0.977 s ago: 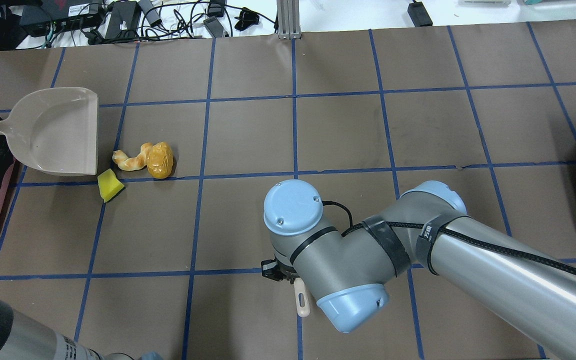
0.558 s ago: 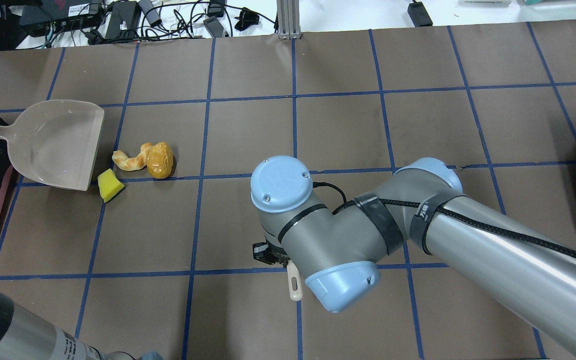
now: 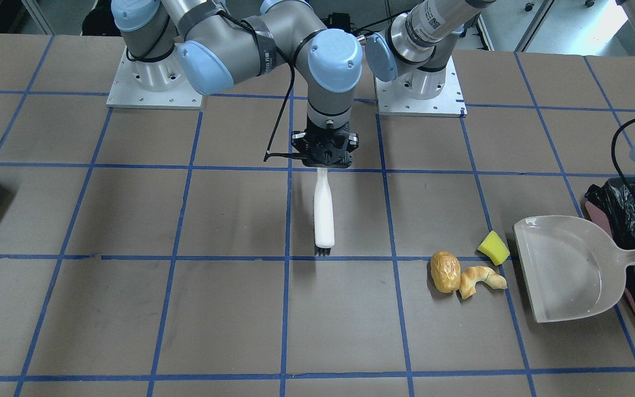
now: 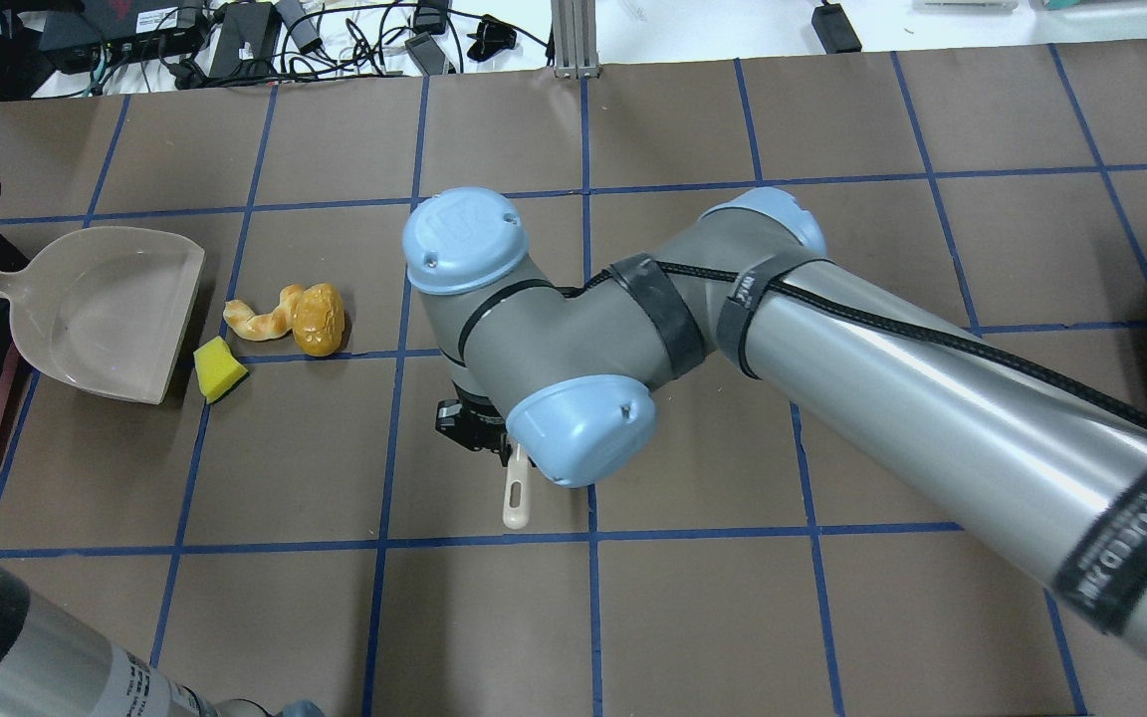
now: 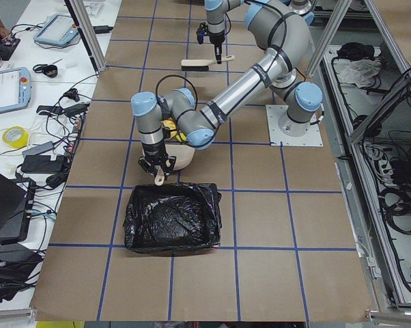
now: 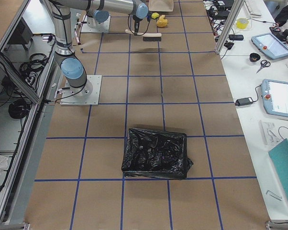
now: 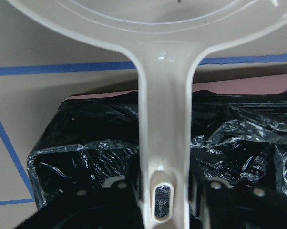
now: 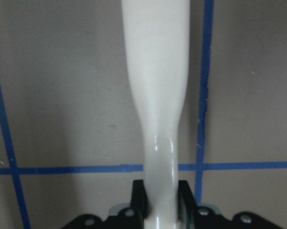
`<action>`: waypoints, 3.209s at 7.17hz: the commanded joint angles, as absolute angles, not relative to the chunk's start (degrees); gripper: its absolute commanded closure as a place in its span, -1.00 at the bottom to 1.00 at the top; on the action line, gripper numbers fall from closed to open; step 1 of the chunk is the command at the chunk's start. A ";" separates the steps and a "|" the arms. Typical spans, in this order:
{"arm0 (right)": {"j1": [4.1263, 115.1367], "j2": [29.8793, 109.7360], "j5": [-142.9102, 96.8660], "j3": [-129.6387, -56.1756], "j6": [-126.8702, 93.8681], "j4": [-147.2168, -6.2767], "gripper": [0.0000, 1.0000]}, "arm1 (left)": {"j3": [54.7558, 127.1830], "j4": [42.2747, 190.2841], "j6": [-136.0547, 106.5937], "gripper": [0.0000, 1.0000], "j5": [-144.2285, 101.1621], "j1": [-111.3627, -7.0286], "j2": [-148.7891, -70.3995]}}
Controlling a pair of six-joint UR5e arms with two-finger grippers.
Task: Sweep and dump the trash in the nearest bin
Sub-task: 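Move the brush with the right gripper behind the bread and sponge, then sweep the bread and sponge into the dustpan with the right gripper's brush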
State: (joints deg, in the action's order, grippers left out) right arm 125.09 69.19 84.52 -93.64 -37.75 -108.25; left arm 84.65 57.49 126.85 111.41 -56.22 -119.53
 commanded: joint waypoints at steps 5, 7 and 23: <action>133.50 53.64 74.54 -72.30 -53.69 -108.98 1.00 | 85.52 57.48 127.09 1.00 111.80 -57.04 -121.11; 135.78 44.87 75.40 -60.61 -55.01 -108.55 1.00 | 85.52 57.48 126.83 1.00 111.80 -57.13 -121.29; 134.65 31.55 67.52 -46.85 -62.47 -122.50 1.00 | 85.52 57.04 126.56 1.00 111.71 -57.30 -122.87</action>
